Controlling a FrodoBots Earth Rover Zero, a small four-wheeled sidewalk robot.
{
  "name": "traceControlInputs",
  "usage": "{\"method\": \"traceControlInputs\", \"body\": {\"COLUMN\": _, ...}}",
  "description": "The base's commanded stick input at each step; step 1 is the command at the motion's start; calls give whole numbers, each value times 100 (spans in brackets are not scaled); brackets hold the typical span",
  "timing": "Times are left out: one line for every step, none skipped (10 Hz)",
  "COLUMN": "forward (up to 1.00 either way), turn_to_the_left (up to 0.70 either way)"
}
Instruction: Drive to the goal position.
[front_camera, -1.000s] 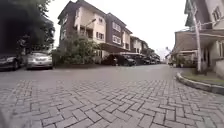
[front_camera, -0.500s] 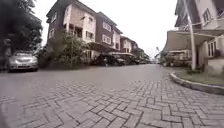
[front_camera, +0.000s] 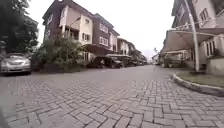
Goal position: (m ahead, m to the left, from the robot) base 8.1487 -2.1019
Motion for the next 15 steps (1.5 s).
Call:
{"method": "traceControlInputs", "body": {"forward": 70, "turn_to_the_left": 0}}
{"method": "traceControlInputs", "body": {"forward": 70, "turn_to_the_left": 0}}
{"method": "traceControlInputs", "body": {"forward": 70, "turn_to_the_left": 0}}
{"method": "traceControlInputs", "body": {"forward": 70, "turn_to_the_left": 0}}
{"method": "traceControlInputs", "body": {"forward": 70, "turn_to_the_left": 0}}
{"method": "traceControlInputs", "body": {"forward": 70, "turn_to_the_left": 0}}
{"method": "traceControlInputs", "body": {"forward": 70, "turn_to_the_left": 0}}
{"method": "traceControlInputs", "body": {"forward": 70, "turn_to_the_left": 0}}
{"method": "traceControlInputs", "body": {"forward": 70, "turn_to_the_left": 0}}
{"method": "traceControlInputs", "body": {"forward": 70, "turn_to_the_left": 0}}
{"method": "traceControlInputs", "body": {"forward": 70, "turn_to_the_left": 0}}
{"method": "traceControlInputs", "body": {"forward": 70, "turn_to_the_left": 0}}
{"method": "traceControlInputs", "body": {"forward": 70, "turn_to_the_left": 0}}
{"method": "traceControlInputs", "body": {"forward": 70, "turn_to_the_left": 0}}
{"method": "traceControlInputs", "body": {"forward": 70, "turn_to_the_left": 0}}
